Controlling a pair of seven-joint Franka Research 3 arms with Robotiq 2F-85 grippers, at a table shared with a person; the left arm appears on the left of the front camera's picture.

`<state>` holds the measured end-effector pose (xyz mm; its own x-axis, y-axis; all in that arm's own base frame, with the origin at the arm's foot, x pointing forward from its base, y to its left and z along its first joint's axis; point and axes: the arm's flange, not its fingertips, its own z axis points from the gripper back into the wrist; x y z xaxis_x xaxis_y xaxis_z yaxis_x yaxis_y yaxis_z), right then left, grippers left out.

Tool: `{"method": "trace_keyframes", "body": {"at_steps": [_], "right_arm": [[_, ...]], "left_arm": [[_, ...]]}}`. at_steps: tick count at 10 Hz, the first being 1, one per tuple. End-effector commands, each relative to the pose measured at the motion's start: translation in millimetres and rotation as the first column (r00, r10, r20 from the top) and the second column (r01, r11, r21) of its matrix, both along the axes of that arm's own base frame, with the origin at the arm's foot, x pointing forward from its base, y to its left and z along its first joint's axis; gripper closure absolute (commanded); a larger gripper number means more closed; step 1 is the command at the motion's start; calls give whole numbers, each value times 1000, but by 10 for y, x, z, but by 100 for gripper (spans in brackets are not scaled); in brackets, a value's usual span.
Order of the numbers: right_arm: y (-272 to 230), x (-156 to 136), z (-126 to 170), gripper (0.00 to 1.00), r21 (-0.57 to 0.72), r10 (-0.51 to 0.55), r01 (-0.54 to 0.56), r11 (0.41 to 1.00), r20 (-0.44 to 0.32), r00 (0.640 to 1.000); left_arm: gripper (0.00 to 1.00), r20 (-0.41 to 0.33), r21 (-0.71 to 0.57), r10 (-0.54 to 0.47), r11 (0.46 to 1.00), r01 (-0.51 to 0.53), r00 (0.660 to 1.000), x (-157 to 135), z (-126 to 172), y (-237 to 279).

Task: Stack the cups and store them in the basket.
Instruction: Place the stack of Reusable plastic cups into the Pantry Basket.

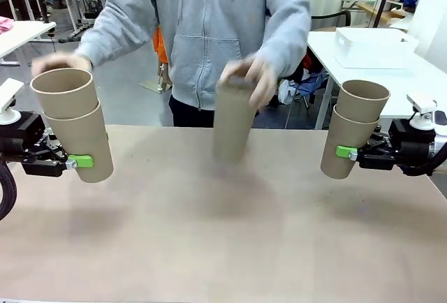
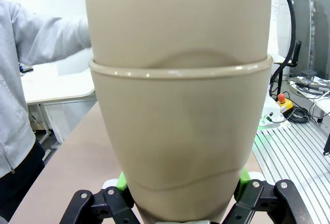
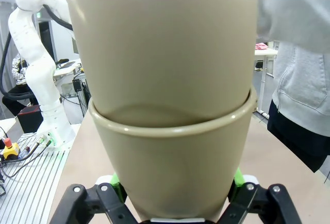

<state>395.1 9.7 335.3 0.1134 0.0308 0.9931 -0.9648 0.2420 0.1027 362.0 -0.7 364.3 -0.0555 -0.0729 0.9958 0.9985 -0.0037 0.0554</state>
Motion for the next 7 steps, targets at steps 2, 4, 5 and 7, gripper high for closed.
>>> {"method": "trace_keyframes", "body": {"at_steps": [2,4,5,7], "right_arm": [[13,7,20,15,-2,-4,4,1000,0,1000],[13,7,20,15,-2,-4,4,1000,0,1000],[13,7,20,15,-2,-4,4,1000,0,1000],[13,7,20,15,-2,-4,4,1000,0,1000]], "left_arm": [[17,2,-6,-2,1000,2,1000,-9,32,5],[17,2,-6,-2,1000,2,1000,-9,32,5],[17,2,-6,-2,1000,2,1000,-9,32,5],[17,2,-6,-2,1000,2,1000,-9,32,5]]}}
